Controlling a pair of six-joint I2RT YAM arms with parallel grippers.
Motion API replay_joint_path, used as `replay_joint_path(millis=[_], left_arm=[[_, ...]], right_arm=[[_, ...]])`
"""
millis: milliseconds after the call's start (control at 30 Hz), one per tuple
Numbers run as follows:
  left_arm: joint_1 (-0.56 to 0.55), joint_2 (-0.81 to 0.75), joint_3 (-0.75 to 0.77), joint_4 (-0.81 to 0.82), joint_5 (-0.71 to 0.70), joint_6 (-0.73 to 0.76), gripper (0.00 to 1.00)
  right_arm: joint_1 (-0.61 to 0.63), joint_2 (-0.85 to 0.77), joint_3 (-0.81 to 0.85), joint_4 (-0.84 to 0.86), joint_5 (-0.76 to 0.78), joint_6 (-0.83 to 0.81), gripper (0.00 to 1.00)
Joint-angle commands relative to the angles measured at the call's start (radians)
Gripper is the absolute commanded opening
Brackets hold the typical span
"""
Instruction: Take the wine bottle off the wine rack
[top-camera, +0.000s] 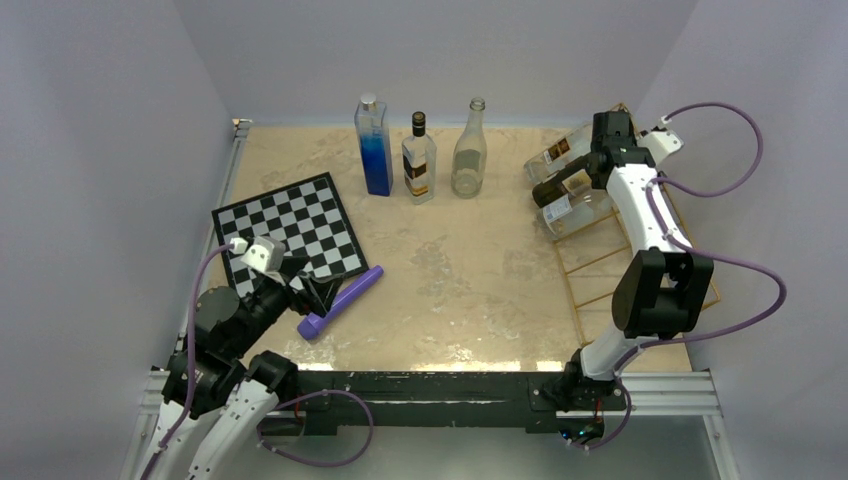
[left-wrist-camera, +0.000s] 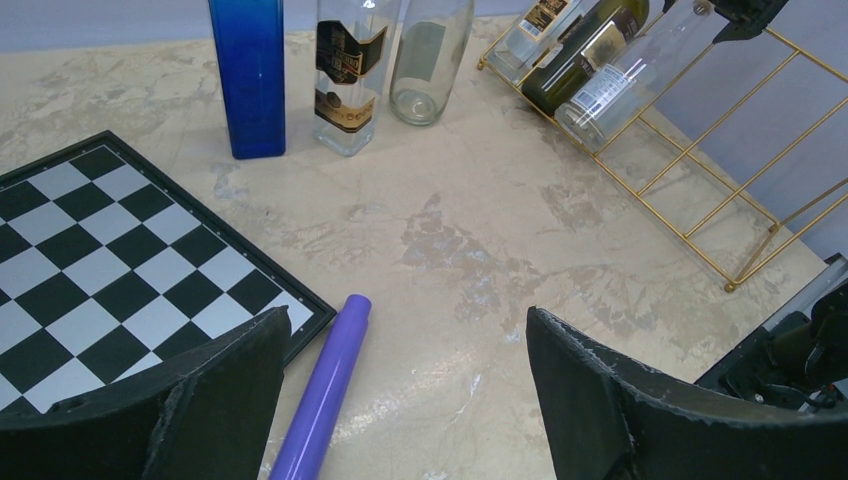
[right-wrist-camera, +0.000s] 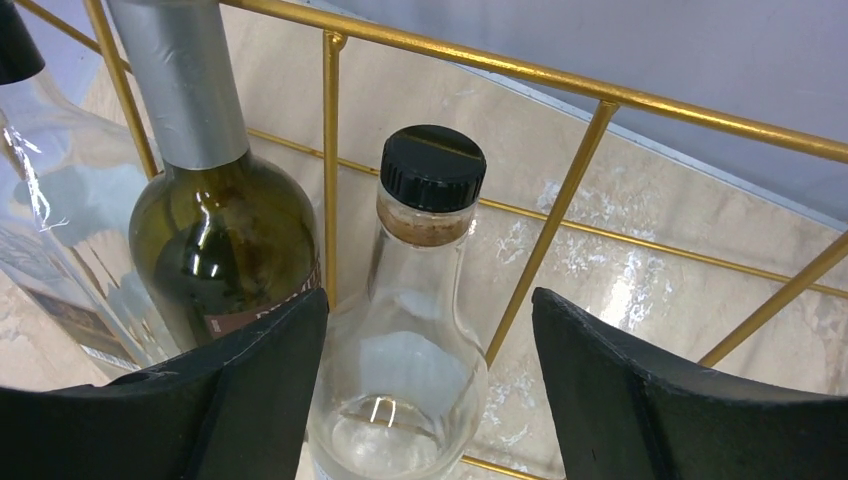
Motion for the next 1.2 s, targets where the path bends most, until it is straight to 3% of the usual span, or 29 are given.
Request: replay_joint_path(millis=[0,367,500,633,900,1167], left_arm=[[-0.007,0.017,0.018,0.015,-0.01,0.013,0.91],[-0.006,0.029,0.018,0.019,-0.01,0.016,0.91],[-0.007,0.03,0.018,0.018,-0.009,0.016,0.91],[-0.006,0.031,0.019,0.017,-0.01,0.016,0.91],[-0.006,0.031,0.019,0.019,-0.008,0.016,0.91],[-0.007,0.025,0.018,0.02,0.0,0.015,0.91]], right_arm=[[-0.023,0.013,0.047,0.03,-0.019,0.056,0.77],[-0.039,0.048,0.041,0.076,-0.029,0.033,0.61],[-0.039,0.051,0.028,0.114,-0.039,0.008,0.42],[-0.039,0.053,0.023,0.127,-0.033,-0.01,0.31],[-0.039,-0.039,-0.047,0.197,-0.029,-0.037,0.0],[-0.039,-0.199,-0.188,0.364,-0.056,-0.12,0.0]])
